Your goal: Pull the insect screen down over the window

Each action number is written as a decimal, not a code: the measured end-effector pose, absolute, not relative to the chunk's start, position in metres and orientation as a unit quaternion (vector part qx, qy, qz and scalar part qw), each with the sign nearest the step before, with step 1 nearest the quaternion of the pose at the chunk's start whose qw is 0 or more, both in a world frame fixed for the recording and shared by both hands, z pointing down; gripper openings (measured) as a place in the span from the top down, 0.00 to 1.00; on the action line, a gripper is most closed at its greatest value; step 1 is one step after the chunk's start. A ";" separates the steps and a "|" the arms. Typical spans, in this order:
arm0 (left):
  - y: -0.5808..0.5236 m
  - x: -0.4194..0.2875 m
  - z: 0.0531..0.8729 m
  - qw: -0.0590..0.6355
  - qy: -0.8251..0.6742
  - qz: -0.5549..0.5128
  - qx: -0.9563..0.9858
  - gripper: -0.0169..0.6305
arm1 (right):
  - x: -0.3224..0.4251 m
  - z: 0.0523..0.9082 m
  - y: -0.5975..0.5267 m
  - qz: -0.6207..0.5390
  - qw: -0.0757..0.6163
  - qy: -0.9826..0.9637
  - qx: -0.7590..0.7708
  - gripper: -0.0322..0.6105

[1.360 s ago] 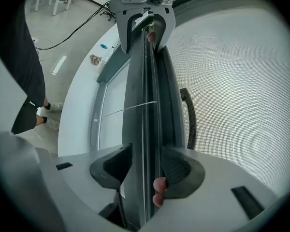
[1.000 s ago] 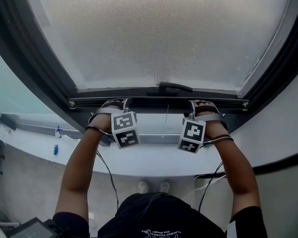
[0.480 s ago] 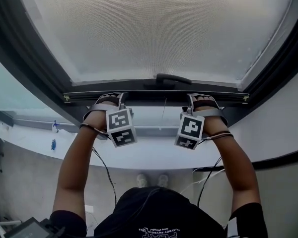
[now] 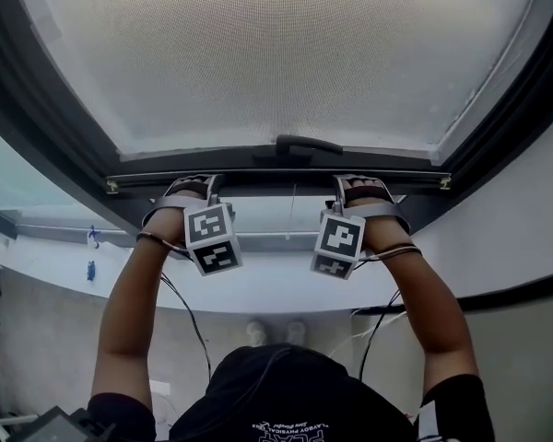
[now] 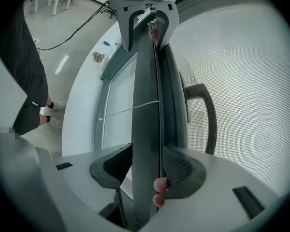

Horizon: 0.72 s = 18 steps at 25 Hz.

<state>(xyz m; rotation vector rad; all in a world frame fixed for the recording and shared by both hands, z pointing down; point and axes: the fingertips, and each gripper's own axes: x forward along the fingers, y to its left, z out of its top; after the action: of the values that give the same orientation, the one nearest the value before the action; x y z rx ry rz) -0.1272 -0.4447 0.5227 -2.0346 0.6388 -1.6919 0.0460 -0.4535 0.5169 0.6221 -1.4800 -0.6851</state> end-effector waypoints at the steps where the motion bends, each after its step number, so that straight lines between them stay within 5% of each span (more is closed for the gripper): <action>1: -0.445 -0.126 0.522 0.206 0.231 -0.604 -0.734 0.56 | 0.046 0.517 -0.453 -0.300 0.643 -0.649 0.273 0.66; 18: -0.452 -0.126 0.521 0.228 0.249 -0.604 -0.722 0.56 | 0.046 0.515 -0.458 -0.304 0.640 -0.650 0.276 0.66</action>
<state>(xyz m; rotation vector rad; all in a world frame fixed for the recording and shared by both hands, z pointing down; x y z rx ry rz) -0.1262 -0.4523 0.5214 -1.9876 0.6849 -1.6632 0.0461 -0.4580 0.5145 0.6304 -1.4823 -0.6936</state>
